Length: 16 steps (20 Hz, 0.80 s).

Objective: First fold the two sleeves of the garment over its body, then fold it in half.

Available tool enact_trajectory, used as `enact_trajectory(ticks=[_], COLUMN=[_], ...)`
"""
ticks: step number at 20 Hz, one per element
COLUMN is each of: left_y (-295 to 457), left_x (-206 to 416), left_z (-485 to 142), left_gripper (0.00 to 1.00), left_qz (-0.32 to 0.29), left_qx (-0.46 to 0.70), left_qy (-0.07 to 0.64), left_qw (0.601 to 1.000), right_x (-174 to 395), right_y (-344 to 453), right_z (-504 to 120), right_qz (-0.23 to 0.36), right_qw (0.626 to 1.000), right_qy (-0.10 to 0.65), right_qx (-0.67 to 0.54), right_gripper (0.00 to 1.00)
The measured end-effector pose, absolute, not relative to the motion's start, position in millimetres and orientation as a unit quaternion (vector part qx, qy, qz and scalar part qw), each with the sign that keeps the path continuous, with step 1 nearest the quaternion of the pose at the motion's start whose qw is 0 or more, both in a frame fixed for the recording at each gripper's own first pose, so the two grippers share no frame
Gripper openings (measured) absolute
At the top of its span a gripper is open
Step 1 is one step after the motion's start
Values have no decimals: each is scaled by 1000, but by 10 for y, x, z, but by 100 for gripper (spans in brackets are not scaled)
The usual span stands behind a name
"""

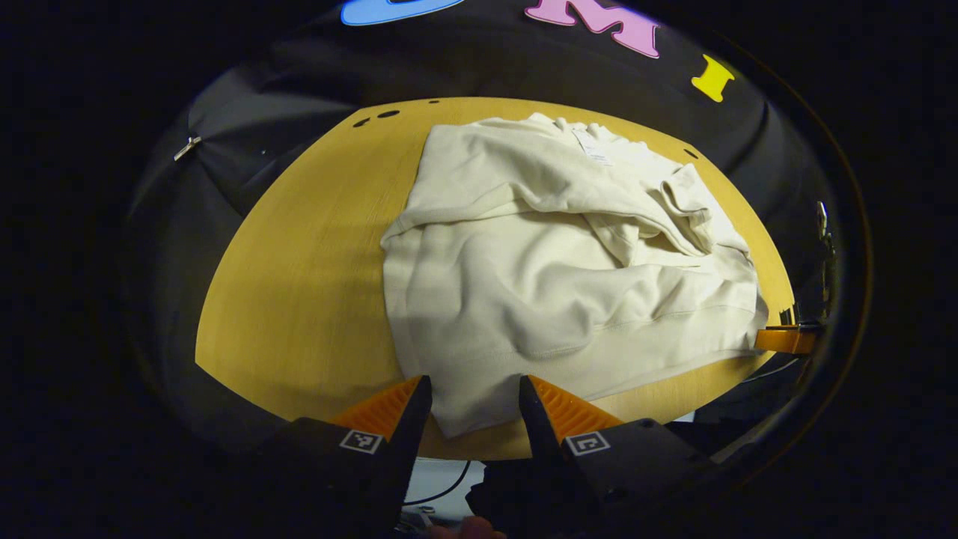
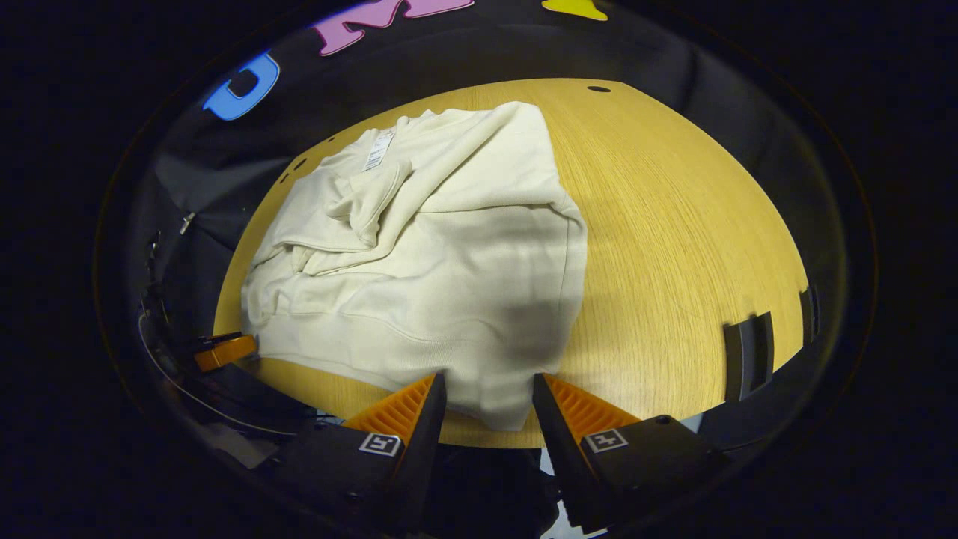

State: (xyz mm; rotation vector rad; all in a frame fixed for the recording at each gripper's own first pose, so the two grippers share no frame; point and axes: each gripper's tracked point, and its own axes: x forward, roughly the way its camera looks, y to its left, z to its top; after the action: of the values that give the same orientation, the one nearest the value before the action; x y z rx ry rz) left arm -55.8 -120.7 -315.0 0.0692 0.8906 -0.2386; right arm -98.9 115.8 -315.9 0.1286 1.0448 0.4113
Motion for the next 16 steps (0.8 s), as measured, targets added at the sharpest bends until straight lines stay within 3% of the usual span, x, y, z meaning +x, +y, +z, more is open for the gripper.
enact_trajectory(ticks=[6,9,10,11,12,14,16], left_y=[-1243,-1324,-1366,-1416,-1448,-1457,-1448], left_x=[-531,-532,-516,-491,-447,-413,-396], left_z=[-3138,-3158,-3146,-3146,-3123,-3091,-3053], left_gripper=[77,76,64,58,37,8,7], left_qz=[-117,-142,-156,-170,-172,-161,-153], left_qx=[53,66,78,87,91,84,50], left_qy=[426,420,418,411,404,404,415], left_qw=[896,894,892,891,894,897,895], right_x=[-962,-901,-896,-882,-868,-854,-870], right_y=[1248,1323,1379,1428,1444,1451,1437], right_z=[-3204,-3192,-3177,-3160,-3162,-3136,-3123], right_qz=[214,216,223,228,228,238,236], right_qw=[839,843,845,846,846,844,840], right_qy=[498,490,485,483,482,480,486], right_qx=[-54,-40,-26,-7,8,31,56], right_gripper=[75,78,71,39,25,9,6])
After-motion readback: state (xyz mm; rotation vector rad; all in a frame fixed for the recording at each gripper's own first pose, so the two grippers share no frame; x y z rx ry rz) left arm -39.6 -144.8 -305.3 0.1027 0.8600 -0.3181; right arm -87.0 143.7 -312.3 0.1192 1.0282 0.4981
